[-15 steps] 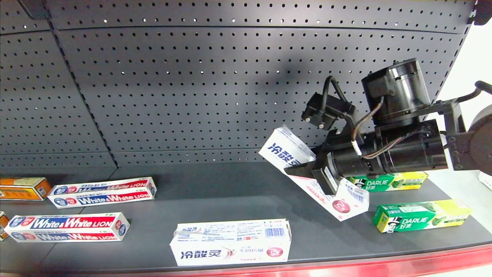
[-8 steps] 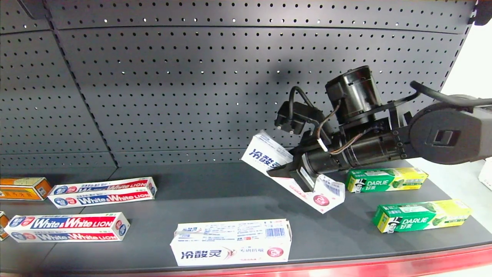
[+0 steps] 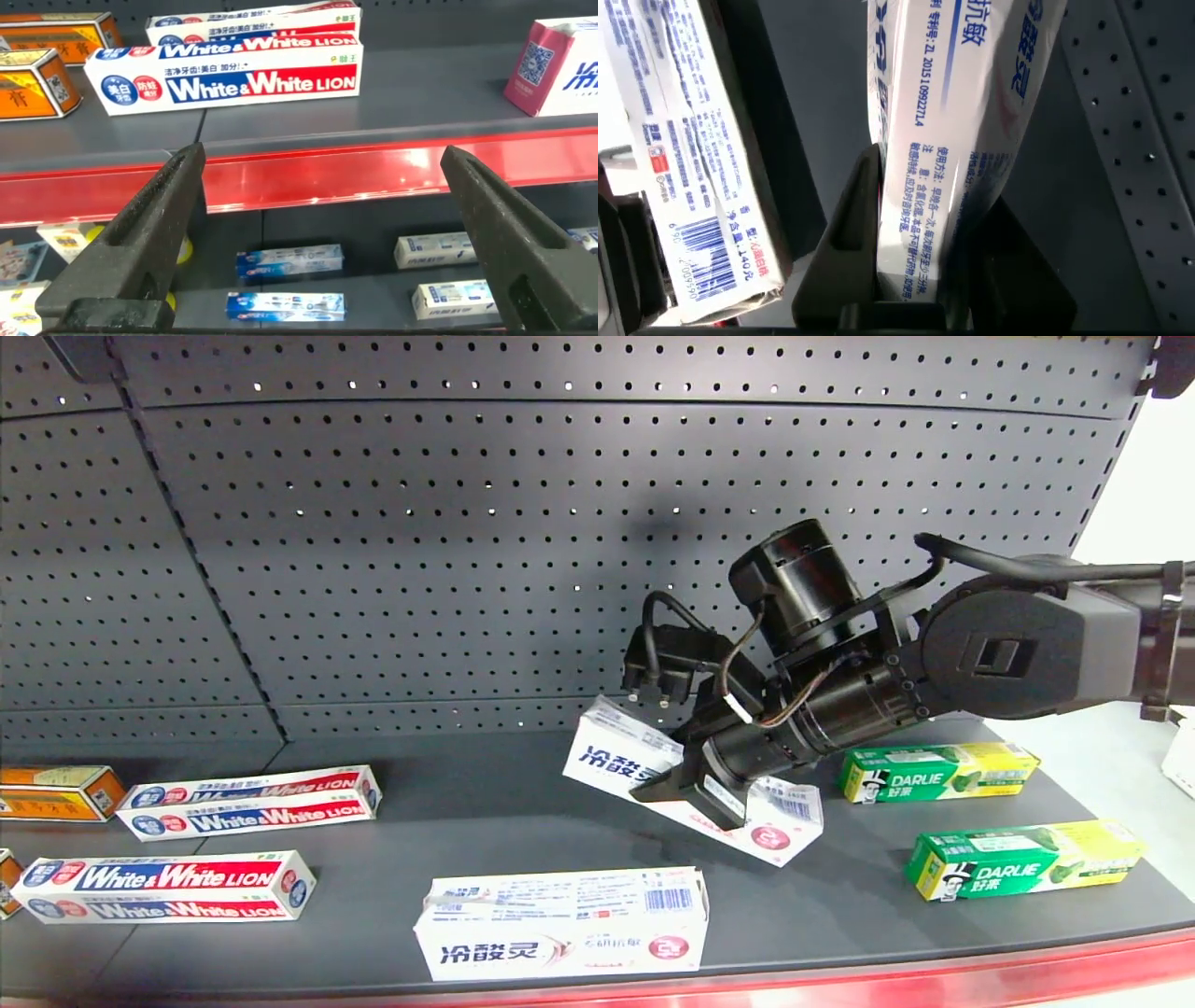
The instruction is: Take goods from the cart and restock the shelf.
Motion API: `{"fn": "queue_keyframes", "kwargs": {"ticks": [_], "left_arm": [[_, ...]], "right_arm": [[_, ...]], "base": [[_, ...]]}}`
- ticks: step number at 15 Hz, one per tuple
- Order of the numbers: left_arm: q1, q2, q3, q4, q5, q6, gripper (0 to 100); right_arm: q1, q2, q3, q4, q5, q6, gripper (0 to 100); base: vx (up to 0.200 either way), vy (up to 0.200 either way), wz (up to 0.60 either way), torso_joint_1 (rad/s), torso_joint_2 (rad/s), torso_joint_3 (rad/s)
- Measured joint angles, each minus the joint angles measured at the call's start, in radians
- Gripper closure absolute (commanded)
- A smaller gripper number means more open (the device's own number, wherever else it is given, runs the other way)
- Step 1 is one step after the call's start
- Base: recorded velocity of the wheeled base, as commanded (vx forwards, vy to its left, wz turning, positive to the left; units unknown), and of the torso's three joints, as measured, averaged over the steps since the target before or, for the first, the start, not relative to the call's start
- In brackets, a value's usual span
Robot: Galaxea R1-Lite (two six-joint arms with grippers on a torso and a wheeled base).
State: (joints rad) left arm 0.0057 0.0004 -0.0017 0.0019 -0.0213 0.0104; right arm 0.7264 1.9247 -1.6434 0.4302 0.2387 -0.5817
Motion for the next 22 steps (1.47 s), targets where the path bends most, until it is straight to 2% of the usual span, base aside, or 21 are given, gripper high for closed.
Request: {"fn": "queue_keyframes", "kwargs": {"ticks": [6,10,22], "left_arm": [[0.000,0.000,0.000,0.000,0.000,0.000,0],[0.000,0.000,0.000,0.000,0.000,0.000,0],[0.000,0.000,0.000,0.000,0.000,0.000,0]], "right_arm": [[0.003,0.033,-0.030,0.008,0.001,-0.029,100],[0.006,0.065,-0.087,0.087,0.001,-0.070,100],[0.023,0.137,-0.126,0.107,0.002,-0.077,100]], "base": [[0.000,0.000,0.00,0.000,0.00,0.000],[0.000,0.000,0.00,0.000,0.00,0.000],[0.000,0.000,0.00,0.000,0.00,0.000]]}}
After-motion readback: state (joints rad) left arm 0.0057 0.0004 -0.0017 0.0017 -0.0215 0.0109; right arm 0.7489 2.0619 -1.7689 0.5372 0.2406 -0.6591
